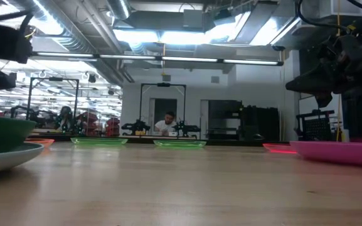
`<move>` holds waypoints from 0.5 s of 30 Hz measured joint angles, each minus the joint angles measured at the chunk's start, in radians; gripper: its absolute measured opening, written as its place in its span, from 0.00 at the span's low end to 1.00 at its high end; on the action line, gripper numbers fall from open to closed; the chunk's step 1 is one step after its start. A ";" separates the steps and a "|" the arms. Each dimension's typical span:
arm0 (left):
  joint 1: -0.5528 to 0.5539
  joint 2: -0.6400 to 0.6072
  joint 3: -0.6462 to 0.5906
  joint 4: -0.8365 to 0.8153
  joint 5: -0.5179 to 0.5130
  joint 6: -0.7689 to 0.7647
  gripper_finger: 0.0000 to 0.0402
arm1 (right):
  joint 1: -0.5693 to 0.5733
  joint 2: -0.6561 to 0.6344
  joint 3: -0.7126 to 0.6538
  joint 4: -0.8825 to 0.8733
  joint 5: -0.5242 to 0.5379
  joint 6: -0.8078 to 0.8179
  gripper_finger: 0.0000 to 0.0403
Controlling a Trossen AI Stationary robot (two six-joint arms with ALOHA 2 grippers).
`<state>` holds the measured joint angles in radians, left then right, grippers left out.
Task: Stack plastic plates
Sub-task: Stack the dark green plate on top of the blue plate, then move the stacked plates to the center of the table
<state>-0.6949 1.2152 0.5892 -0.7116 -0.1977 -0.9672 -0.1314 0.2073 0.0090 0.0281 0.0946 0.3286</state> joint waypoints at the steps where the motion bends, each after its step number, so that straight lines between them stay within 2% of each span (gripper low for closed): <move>1: 0.001 0.000 -0.001 -0.003 -0.007 0.000 0.09 | 0.000 0.000 0.000 0.000 0.001 0.000 0.00; 5: 0.007 0.000 -0.002 -0.011 0.001 0.001 0.19 | 0.000 0.000 0.000 0.000 0.001 0.000 0.00; 8: 0.040 0.000 0.014 -0.027 0.071 0.007 0.24 | 0.000 0.000 0.000 0.000 0.001 -0.001 0.00; 11: 0.066 0.000 0.080 -0.074 0.133 0.008 0.26 | 0.000 0.000 0.000 0.000 0.001 -0.001 0.00; 15: 0.035 0.000 0.201 -0.102 0.115 0.001 0.25 | 0.000 0.000 0.000 -0.001 -0.017 0.004 0.00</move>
<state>-0.6601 1.2152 0.7906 -0.8137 -0.0832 -0.9661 -0.1314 0.2073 0.0090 0.0266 0.0776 0.3324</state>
